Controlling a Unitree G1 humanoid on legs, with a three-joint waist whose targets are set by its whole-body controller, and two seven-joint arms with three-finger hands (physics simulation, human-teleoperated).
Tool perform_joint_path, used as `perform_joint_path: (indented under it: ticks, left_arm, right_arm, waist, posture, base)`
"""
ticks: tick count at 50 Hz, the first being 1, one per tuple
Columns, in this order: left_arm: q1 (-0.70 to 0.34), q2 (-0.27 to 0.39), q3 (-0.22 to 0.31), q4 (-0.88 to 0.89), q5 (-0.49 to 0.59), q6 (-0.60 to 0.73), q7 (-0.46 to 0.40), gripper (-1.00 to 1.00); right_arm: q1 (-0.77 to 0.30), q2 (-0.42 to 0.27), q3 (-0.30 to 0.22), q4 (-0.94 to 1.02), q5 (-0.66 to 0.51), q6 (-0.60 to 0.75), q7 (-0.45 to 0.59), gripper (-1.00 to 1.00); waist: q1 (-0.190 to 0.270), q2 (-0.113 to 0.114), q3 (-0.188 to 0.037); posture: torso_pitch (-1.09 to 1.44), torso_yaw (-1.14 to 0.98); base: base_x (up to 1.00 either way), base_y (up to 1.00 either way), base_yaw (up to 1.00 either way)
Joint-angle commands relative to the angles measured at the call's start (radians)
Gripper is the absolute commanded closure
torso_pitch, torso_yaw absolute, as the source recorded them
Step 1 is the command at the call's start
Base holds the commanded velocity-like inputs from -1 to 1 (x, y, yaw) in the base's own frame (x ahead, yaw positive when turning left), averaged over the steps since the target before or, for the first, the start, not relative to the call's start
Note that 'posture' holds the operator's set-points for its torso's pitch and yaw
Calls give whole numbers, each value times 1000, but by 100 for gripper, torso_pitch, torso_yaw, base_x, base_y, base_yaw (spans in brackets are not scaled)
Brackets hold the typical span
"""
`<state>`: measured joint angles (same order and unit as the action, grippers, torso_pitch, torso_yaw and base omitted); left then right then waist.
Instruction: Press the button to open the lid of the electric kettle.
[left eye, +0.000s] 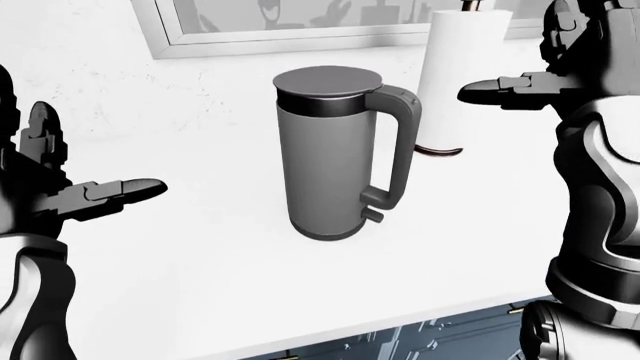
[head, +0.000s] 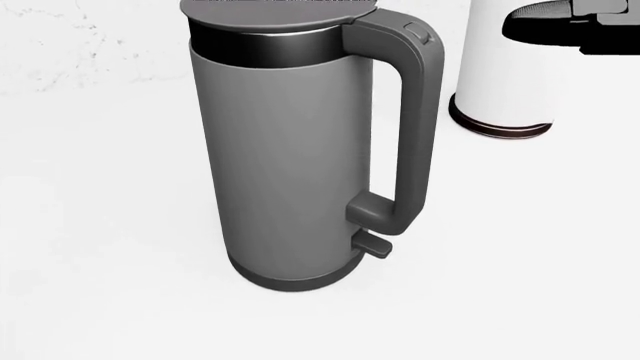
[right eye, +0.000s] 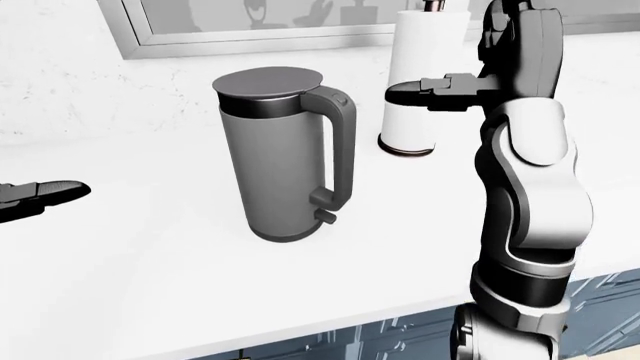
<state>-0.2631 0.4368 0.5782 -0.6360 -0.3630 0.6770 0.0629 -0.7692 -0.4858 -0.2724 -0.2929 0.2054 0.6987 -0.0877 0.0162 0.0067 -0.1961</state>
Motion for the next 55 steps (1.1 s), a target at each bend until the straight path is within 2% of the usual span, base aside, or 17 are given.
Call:
perform_joint_path:
  ticks: [1, 17, 37, 55]
  left_arm:
    - [-21, 16, 7, -23, 1, -26, 1, -100]
    - [-18, 13, 6, -28, -3, -26, 3, -100]
    - [-22, 21, 14, -28, -12, -18, 7, -100]
    - [-17, 16, 12, -32, -11, -21, 6, -100]
  right_arm:
    - [-39, -7, -4, -16, -16, -23, -2, -100]
    - [-90, 45, 39, 24, -92, -40, 17, -100]
    - [-133, 82, 67, -35, -107, 44, 28, -100]
    - [-175, 163, 120, 11, -174, 18, 47, -100]
  waist:
    - [-1, 1, -12]
    - [0, 4, -8]
    - [-5, 8, -2]
    - [-4, 16, -4]
  posture:
    - [-27, 0]
    - [-27, 0]
    - [-27, 0]
    - [-27, 0]
  base:
    - [0, 0, 0]
    - [0, 0, 0]
    - [0, 0, 0]
    - [0, 0, 0]
